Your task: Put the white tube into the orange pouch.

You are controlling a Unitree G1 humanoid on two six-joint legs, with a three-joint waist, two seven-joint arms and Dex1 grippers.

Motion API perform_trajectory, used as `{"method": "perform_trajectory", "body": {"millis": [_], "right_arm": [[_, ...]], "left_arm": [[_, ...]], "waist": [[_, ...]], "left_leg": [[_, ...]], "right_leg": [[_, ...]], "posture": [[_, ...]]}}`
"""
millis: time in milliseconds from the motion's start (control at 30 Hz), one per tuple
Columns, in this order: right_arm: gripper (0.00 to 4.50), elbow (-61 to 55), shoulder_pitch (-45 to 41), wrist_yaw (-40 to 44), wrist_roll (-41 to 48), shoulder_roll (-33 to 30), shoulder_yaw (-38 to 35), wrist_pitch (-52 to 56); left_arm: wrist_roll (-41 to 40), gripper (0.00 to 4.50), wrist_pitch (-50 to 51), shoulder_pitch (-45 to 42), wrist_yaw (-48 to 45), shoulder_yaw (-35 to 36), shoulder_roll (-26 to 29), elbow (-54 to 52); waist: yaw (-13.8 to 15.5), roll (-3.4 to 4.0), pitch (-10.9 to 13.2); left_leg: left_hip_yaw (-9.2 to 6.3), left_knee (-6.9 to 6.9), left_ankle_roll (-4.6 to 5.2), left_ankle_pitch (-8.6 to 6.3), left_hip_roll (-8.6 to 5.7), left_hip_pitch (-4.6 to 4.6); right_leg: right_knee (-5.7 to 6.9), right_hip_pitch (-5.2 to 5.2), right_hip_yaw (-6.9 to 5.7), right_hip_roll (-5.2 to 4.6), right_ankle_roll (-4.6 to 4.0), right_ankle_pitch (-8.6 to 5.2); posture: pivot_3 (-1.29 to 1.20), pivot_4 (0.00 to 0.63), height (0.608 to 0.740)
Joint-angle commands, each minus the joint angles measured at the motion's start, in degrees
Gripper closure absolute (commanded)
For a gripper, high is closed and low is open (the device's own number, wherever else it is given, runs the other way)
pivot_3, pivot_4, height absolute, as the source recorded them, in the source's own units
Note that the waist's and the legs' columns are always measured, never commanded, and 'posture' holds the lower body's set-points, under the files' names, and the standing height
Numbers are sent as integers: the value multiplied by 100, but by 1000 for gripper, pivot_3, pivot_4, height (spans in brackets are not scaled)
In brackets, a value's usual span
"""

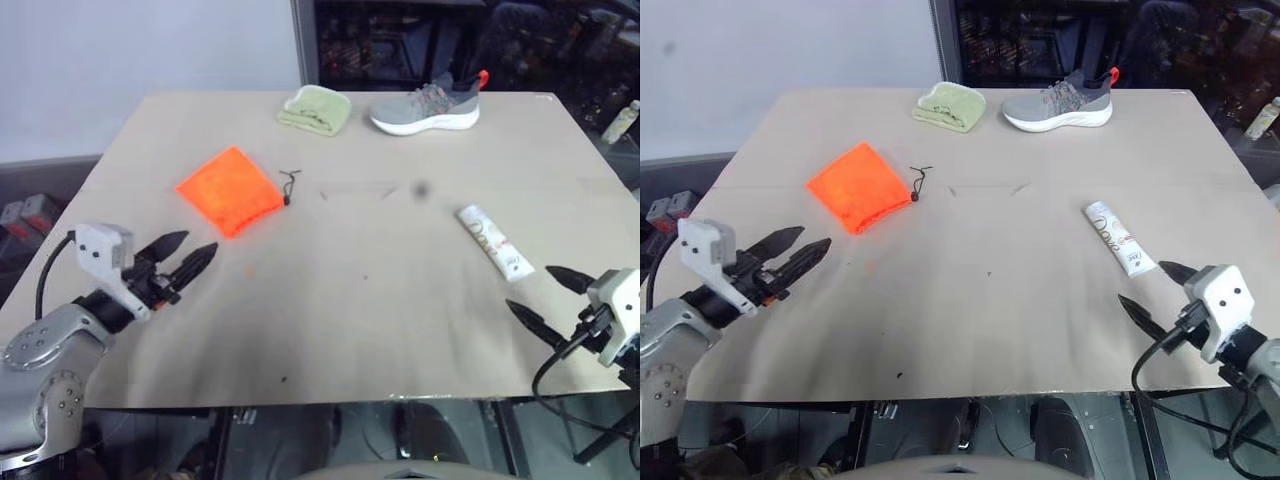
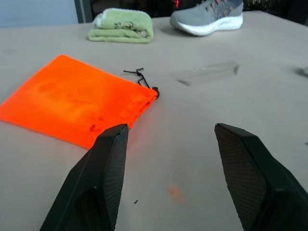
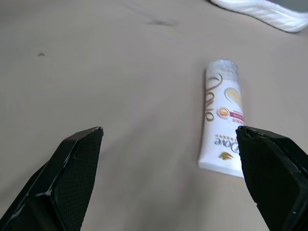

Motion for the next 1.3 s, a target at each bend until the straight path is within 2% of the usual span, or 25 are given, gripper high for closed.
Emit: {"method": "perform_trajectory", "body": {"millis": [33,133,200,300,467,633,733,800,867,900,1033,1067,1100,1133,1200,1300], "right_arm": [[0,-656,-508,127,354,-6,515,-125],[0,-815,-1036,266,282,-86,1060,-230],[0,-828,-1483,325,182,-119,1485,-253],[0,-785,-2195,203,47,-15,2063,-162],[0,-669,-2515,36,-135,25,2321,-144],[0,-616,-2628,-67,-170,43,2372,-95],[0,-631,-2573,-141,-242,29,2306,-116],[0,-665,-2530,-180,-257,22,2272,-102],[0,-728,-2470,-241,-256,17,2230,-71],[0,-749,-2445,-265,-256,15,2215,-63],[0,-824,-2347,-359,-281,1,2190,-63],[0,-829,-2333,-398,-290,17,2185,-67],[0,-833,-2323,-427,-296,27,2183,-71],[0,-834,-2316,-458,-308,38,2191,-81],[0,-840,-2308,-500,-337,43,2224,-97],[0,-860,-2295,-533,-336,40,2243,-96]], "left_arm": [[575,1552,-239,-257,260,-383,214,-195],[1474,1552,-520,-501,709,-877,319,-41],[2461,1552,-962,-672,1134,-1372,469,234],[3511,1552,-1074,-1334,1741,-2115,485,828],[4222,1552,-906,-1968,2044,-2732,304,1551],[4588,1552,-1401,-2634,2115,-3111,152,2812],[4523,2397,-1555,-2877,1935,-3155,41,3217],[4519,3157,-1662,-2910,1816,-3187,40,3305],[4356,4166,-1700,-2864,1656,-3103,-20,3270],[4259,4479,-1699,-2846,1591,-3042,-53,3230],[3955,4479,-1622,-2740,1228,-2851,28,3024],[3997,3990,-1630,-2713,1251,-2831,67,2970],[4042,3794,-1642,-2697,1286,-2816,85,2935],[4145,3252,-1699,-2670,1371,-2836,107,2886],[4593,2452,-1715,-2580,1716,-3018,140,2789],[4767,2452,-1633,-2401,1780,-3096,76,2666]], "waist": [[-2,2,2],[4,0,3],[10,-2,3],[20,-4,6],[17,-16,12],[14,-18,13],[8,-18,13],[2,-18,13],[3,-18,13],[4,-17,13],[3,-18,13],[-4,-18,13],[-4,-18,13],[-2,-17,13],[2,-17,13],[2,-17,13]], "left_leg": [[1,0,-1,0,3,2],[2,0,-1,0,10,5],[4,1,-1,0,9,4],[4,0,4,3,6,2],[-11,-3,22,9,-12,-7],[-11,-18,26,7,-18,-10],[-13,-18,26,7,-16,-11],[-11,-17,26,7,-17,-11],[-9,-17,26,7,-18,-11],[-10,-17,26,7,-18,-11],[-10,-17,26,7,-17,-11],[-10,-16,26,7,-17,-11],[-10,-16,26,7,-16,-11],[-10,-16,26,7,-15,-10],[-10,-16,26,7,-15,-9],[-7,-16,26,7,-17,-8]], "right_leg": [[0,1,0,3,1,1],[1,3,-2,10,14,-6],[1,2,-1,11,9,-3],[-1,-1,-3,17,-4,6],[-4,-3,-18,20,18,21],[-4,-17,-16,18,20,21],[-3,-18,-19,20,20,21],[-3,-18,-17,18,20,22],[-3,-18,-14,17,20,22],[-3,-18,-15,17,20,22],[-2,-19,-14,15,19,22],[-1,-18,-15,15,19,22],[-1,-19,-14,15,19,22],[-1,-19,-13,15,19,22],[0,-18,-13,16,19,22],[0,-17,-10,16,19,22]], "posture": [[0,150,740],[0,150,740],[0,150,740],[0,150,740],[0,150,740],[0,150,740],[0,150,740],[0,150,740],[0,150,740],[0,150,740],[0,150,740],[0,150,740],[0,150,740],[0,150,740],[0,150,740],[0,150,740]]}}
